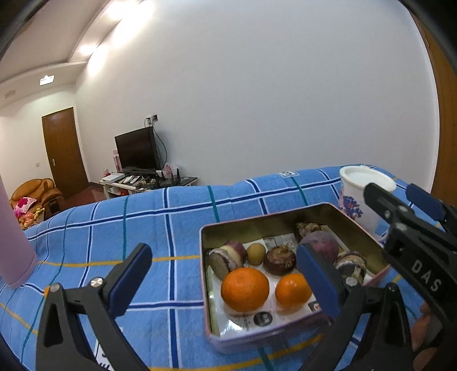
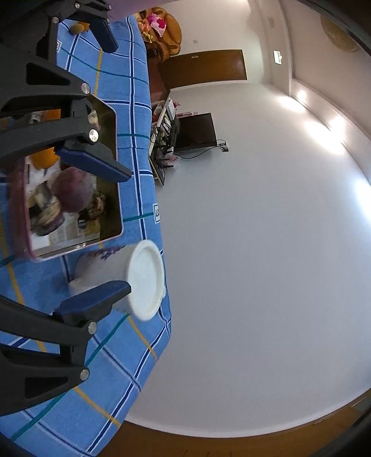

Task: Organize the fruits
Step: 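Move both open tools back from the tin toward the loose orange and kiwi, then grasp the brown kiwi with the right tool while the left tool grasps the orange, then lift and carry the kiwi with the right tool while the left tool carries the orange toward the tin, then lower the kiwi and orange into the tin with both tools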

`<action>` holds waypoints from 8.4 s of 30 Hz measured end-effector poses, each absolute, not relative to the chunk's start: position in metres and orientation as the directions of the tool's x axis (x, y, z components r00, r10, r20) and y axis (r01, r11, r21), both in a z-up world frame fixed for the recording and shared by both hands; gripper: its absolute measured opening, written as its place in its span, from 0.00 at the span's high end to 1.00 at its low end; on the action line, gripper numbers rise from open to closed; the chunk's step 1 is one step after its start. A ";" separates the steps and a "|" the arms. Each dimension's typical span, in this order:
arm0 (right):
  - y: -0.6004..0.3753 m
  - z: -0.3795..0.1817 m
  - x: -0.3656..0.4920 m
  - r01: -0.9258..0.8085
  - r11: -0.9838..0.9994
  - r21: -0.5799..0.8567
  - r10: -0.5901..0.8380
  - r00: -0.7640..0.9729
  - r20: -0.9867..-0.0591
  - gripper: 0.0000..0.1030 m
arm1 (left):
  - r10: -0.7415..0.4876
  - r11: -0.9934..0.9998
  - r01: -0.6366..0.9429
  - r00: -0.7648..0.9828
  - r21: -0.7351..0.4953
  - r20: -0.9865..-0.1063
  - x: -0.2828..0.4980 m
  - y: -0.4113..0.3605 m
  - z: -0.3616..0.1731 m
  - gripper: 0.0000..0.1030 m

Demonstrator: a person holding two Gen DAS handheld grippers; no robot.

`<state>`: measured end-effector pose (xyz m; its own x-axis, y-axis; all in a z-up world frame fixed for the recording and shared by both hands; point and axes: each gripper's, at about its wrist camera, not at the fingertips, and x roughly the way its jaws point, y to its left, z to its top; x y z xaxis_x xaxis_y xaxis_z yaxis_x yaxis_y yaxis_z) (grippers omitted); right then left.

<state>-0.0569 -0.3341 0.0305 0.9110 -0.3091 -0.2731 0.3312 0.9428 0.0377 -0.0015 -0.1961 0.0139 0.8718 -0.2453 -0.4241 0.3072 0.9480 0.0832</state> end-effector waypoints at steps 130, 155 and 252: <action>-0.076 -0.007 0.036 -0.020 0.993 0.117 0.083 0.822 -0.563 0.72 | -0.111 0.969 0.239 0.636 0.058 -0.764 0.097 0.035 -0.035 0.57; -0.060 -0.002 0.028 -0.057 0.997 0.055 0.077 0.855 -0.512 0.72 | 0.019 0.995 0.040 0.837 0.096 -0.547 0.055 0.059 -0.005 0.62; -0.194 0.015 -0.064 0.077 0.995 -0.068 -0.098 0.904 -0.415 0.72 | -0.134 0.986 0.166 0.815 0.006 -0.564 -0.018 -0.066 -0.002 0.62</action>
<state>-0.0642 -0.1944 0.0150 0.9044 -0.0982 -0.4153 0.0767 0.9947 -0.0680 -0.0183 -0.0655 -0.0023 0.8149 -0.1337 -0.5640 0.1662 0.9861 0.0063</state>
